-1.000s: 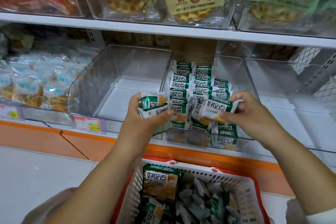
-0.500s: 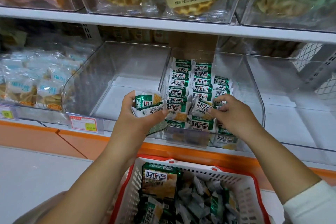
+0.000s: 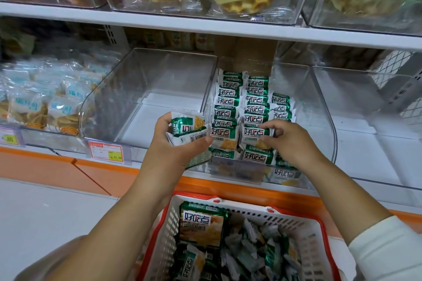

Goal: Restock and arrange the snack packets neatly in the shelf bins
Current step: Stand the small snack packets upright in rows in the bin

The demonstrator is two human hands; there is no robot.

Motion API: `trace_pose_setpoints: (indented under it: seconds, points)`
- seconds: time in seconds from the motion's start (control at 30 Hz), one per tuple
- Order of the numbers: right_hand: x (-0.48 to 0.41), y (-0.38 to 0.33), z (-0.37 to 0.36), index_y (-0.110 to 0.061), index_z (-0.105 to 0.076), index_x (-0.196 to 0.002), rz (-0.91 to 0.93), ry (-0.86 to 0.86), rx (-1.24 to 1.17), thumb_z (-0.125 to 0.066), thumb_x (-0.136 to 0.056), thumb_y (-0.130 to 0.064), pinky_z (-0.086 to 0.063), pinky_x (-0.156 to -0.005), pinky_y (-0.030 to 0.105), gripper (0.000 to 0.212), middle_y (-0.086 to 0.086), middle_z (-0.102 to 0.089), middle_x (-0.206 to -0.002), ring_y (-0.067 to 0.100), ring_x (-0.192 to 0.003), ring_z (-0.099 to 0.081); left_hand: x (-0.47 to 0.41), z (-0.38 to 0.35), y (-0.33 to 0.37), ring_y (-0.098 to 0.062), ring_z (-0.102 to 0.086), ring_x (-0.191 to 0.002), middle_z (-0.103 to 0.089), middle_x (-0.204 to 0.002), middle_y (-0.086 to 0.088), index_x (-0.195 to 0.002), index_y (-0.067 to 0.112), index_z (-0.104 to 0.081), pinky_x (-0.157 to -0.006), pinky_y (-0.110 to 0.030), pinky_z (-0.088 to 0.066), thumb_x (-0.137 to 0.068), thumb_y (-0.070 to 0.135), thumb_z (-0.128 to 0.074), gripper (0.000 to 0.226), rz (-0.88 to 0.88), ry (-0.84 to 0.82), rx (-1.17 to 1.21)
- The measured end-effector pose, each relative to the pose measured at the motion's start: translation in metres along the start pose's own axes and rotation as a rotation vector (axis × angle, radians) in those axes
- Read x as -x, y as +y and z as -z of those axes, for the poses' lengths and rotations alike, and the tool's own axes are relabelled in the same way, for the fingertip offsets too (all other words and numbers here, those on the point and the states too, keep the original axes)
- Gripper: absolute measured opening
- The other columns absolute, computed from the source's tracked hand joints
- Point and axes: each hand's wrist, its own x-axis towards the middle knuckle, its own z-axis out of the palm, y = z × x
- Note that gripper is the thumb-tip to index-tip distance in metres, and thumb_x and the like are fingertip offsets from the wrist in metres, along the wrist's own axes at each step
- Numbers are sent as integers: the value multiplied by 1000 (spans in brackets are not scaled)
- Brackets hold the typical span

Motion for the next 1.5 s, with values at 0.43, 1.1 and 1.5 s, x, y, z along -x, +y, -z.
trace_pose_setpoints:
  seconds: [0.43, 1.1, 1.5]
  points:
    - [22, -12, 25, -38, -61, -103, 9, -70, 173, -64, -87, -47, -42, -65, 22, 19, -10, -57, -98, 5, -85, -56, 0, -4, 4, -29, -69, -106, -72, -110, -2, -124, 34, -54, -98, -55, -51, -49, 41, -90, 83, -3, -36, 14]
    - [78, -48, 14, -41, -63, -99, 150, -130, -159, -67, -87, -31, -47, -72, 13, 16, -17, -63, -92, -5, -85, -58, 11, -31, 8, -34, -68, -108, -70, -117, -10, -129, 28, -50, -96, -57, -52, -65, 24, -90, 75, 75, -224, 110]
    - [114, -36, 10, -36, -47, -102, 93, 30, -465, -82, -74, -18, -47, -68, 8, 48, -13, -64, -97, -4, -82, -62, 30, -69, 3, -32, -68, -108, -66, -125, -8, -130, 43, -40, -99, -54, -50, -71, 31, -78, 72, 157, -349, 146]
